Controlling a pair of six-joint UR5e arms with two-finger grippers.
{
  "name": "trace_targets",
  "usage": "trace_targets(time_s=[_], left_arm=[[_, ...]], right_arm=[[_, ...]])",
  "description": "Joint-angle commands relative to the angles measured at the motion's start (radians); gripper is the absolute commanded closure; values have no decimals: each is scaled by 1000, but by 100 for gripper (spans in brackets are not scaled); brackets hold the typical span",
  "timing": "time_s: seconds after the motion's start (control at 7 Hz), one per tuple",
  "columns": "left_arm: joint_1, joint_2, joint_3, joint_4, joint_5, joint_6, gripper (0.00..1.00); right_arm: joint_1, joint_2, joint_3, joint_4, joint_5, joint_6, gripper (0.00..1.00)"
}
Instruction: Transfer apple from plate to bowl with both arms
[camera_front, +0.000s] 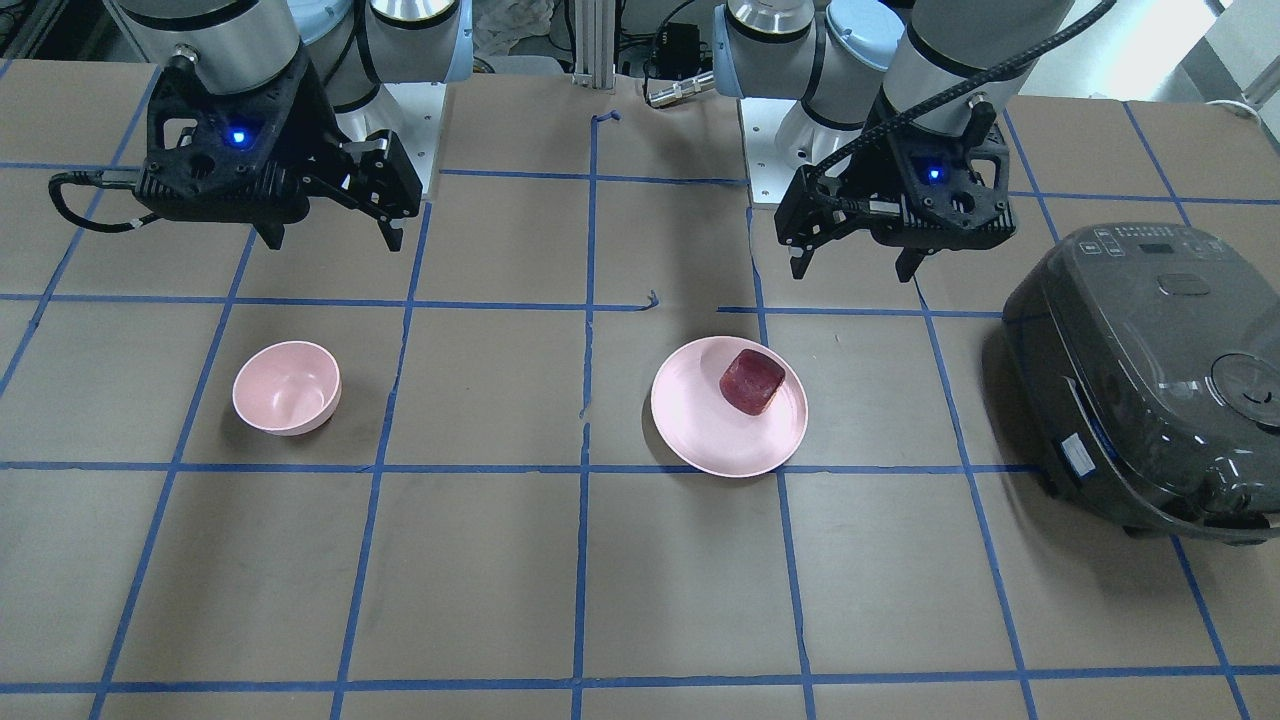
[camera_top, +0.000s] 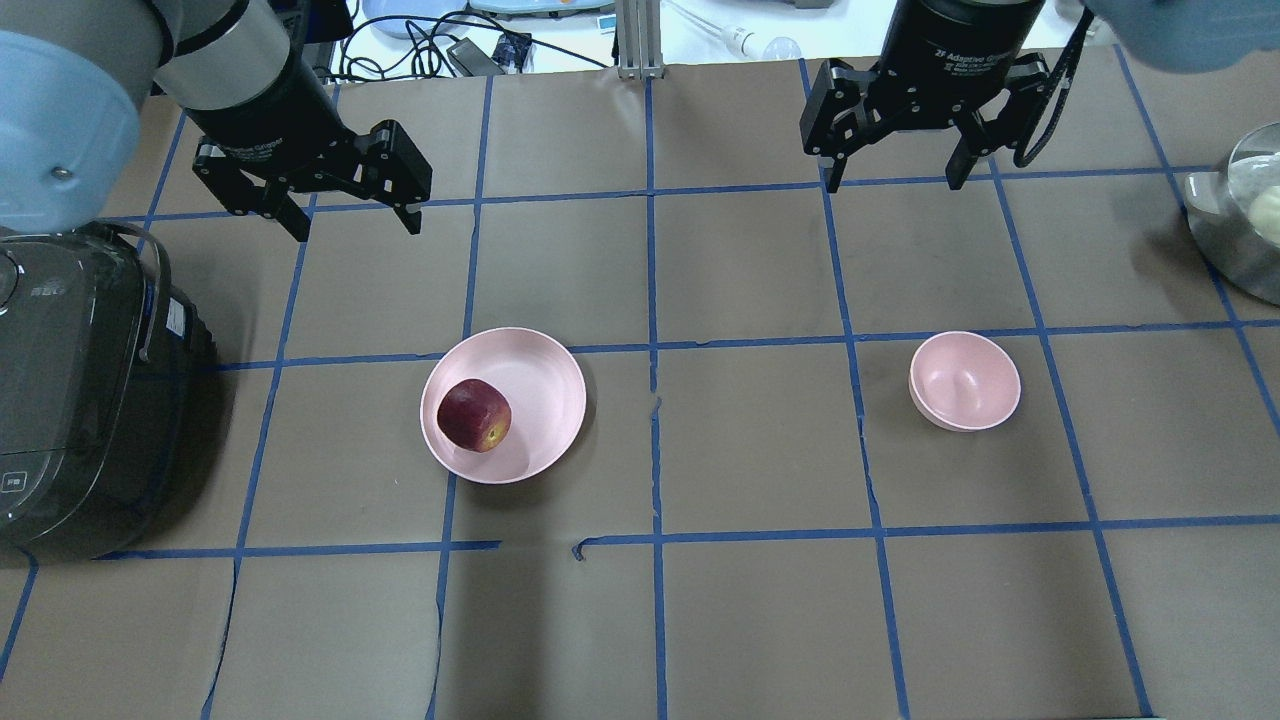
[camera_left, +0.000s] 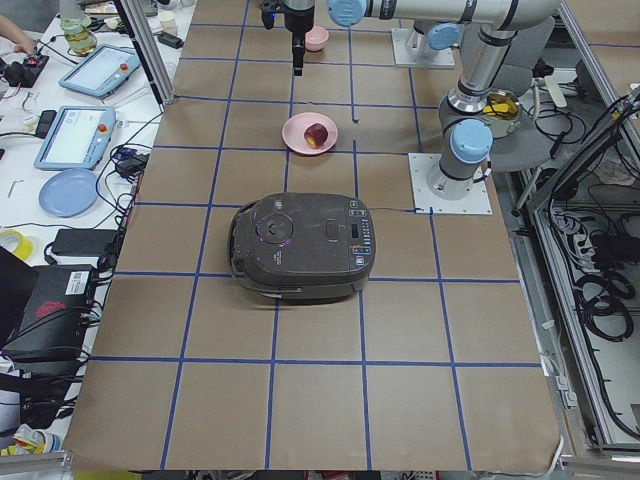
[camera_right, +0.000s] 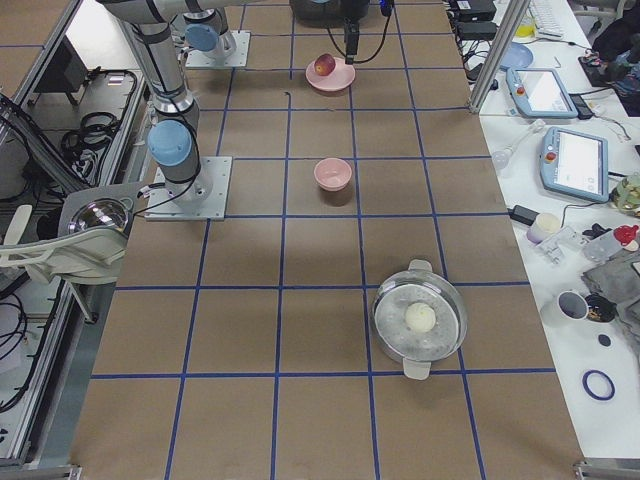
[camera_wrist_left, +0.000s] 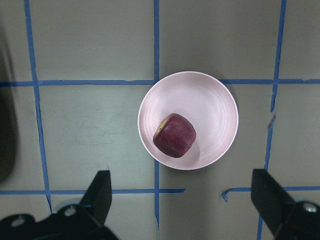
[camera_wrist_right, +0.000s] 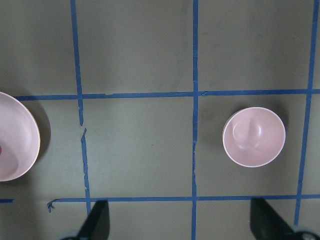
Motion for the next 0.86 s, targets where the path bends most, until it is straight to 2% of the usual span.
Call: trace_targets(time_s=[0.0, 0.71], left_arm=[[0, -1, 0, 1, -7, 0, 0], [1, -1, 0, 2, -1, 1, 0]], right_arm=[[0, -1, 0, 0, 0, 0, 0], [-2, -1, 0, 0, -2, 0, 0]])
